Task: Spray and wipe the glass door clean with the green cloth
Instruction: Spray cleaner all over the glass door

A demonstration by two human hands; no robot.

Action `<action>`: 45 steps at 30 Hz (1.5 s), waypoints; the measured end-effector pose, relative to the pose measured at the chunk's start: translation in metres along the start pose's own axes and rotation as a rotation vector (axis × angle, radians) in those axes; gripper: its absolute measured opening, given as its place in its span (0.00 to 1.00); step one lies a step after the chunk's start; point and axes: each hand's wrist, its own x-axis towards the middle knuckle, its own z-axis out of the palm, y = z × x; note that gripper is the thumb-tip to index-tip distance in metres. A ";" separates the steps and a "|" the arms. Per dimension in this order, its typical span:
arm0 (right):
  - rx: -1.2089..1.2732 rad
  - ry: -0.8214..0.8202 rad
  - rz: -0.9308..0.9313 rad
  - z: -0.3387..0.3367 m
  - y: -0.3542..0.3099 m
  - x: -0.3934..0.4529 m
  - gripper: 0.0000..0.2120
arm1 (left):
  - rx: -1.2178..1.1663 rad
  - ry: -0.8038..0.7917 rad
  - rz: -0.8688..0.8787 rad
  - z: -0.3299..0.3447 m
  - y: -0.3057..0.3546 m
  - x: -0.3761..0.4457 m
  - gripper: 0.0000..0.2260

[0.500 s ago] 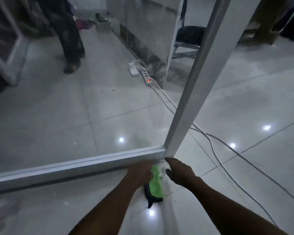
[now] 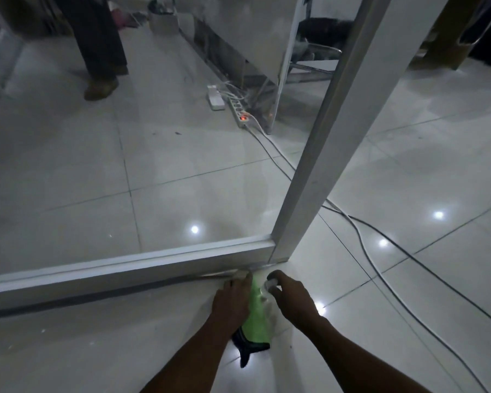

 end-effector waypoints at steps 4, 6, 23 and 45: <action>0.053 0.028 -0.012 0.004 0.002 -0.001 0.03 | -0.039 -0.087 -0.175 0.008 -0.007 -0.007 0.42; 0.058 0.004 -0.029 0.003 -0.001 0.000 0.03 | -0.044 -0.066 -0.194 0.011 -0.013 -0.012 0.36; 0.419 -0.153 -0.183 -0.192 -0.250 -0.144 0.03 | -0.795 0.228 -0.071 -0.264 -0.050 -0.234 0.24; 0.601 -0.053 -0.518 -0.566 -0.593 -0.379 0.07 | -0.757 0.570 -0.001 -0.737 0.042 -0.530 0.24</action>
